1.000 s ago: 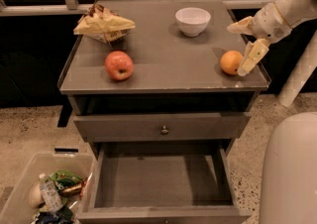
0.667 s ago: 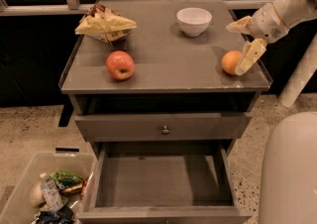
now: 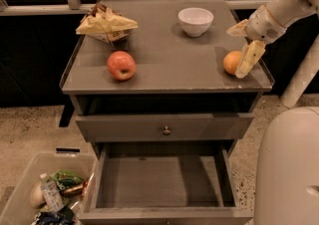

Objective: Place orange into middle drawer

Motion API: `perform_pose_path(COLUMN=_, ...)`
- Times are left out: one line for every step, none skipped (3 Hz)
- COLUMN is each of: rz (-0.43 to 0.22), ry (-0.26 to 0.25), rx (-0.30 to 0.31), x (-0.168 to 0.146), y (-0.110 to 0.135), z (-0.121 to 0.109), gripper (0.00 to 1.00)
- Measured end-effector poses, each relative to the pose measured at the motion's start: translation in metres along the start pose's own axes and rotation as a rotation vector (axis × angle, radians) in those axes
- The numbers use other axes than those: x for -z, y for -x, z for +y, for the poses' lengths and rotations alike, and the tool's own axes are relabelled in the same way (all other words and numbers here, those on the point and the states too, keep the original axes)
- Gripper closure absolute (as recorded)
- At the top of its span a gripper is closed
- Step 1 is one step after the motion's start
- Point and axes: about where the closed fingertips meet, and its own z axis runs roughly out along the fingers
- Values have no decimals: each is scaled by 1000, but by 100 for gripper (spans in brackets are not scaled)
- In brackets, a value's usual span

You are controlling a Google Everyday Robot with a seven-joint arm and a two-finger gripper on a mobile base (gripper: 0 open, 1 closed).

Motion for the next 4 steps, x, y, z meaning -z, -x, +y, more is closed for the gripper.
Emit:
perform_pose_path(rz=-27, ry=11, rx=-27, x=-18, y=-7, z=2, gripper=0)
perform_pose_path(rz=-27, ry=11, rx=-27, x=-18, y=-7, z=2, gripper=0)
perform_pose_path(rz=-27, ry=10, rx=-27, x=-18, y=-7, z=2, gripper=19)
perform_pose_path(rz=-27, ry=10, rx=-27, x=-18, y=-7, z=2, gripper=42)
